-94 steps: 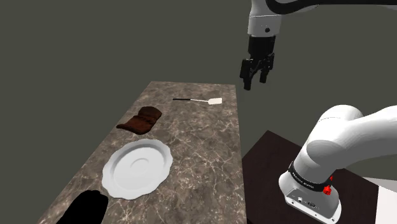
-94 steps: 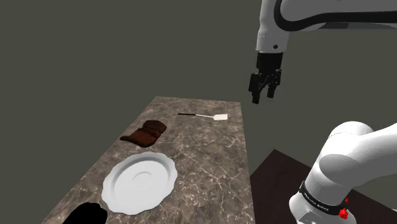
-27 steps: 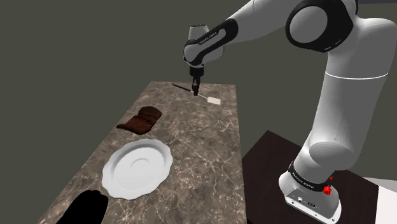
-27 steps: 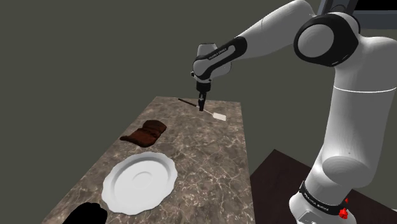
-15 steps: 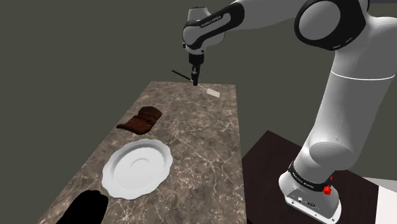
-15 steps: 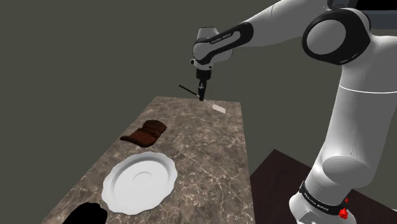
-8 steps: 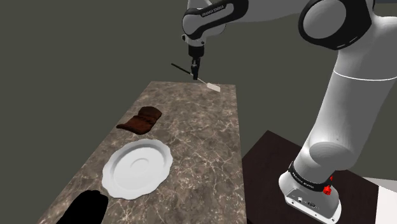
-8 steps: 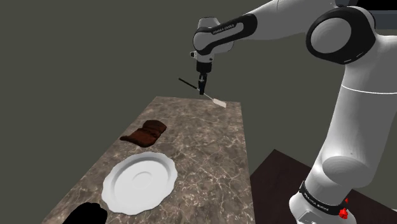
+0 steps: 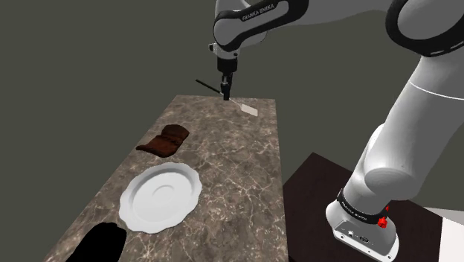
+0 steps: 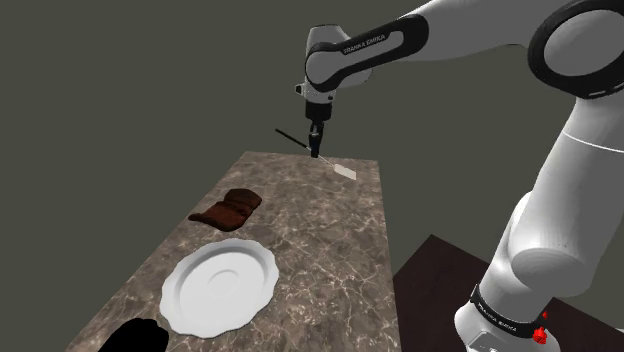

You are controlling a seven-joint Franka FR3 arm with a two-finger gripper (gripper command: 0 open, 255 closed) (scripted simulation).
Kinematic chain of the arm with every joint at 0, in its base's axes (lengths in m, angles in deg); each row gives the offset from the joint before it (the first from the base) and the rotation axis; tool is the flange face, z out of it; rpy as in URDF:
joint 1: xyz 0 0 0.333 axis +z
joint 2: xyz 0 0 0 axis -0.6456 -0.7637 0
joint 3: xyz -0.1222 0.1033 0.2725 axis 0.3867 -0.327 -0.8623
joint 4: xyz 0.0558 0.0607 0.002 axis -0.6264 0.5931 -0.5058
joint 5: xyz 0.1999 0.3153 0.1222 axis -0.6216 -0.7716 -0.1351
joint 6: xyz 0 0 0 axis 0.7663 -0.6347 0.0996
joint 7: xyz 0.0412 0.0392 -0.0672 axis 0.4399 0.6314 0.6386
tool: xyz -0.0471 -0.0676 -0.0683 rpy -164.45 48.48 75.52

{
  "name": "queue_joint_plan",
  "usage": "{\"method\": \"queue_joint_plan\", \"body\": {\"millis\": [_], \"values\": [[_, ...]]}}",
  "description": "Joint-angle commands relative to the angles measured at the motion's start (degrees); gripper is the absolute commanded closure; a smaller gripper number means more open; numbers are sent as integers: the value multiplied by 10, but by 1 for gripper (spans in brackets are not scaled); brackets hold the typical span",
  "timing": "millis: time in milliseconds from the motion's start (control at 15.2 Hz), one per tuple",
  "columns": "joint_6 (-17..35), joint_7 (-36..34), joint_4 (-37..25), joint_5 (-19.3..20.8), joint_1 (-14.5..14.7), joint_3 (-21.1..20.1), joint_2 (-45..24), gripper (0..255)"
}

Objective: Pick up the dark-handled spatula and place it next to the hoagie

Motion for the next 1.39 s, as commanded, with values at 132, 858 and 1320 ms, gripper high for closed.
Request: {"method": "queue_joint_plan", "body": {"millis": [132, 858, 1320], "values": [[7, -50, 57, 4, 23, -25, 52, 255], [17, -188, 164, -10, 84, -110, 154, 255], [15, -281, 191, -30, 126, -173, 186, 255]]}}
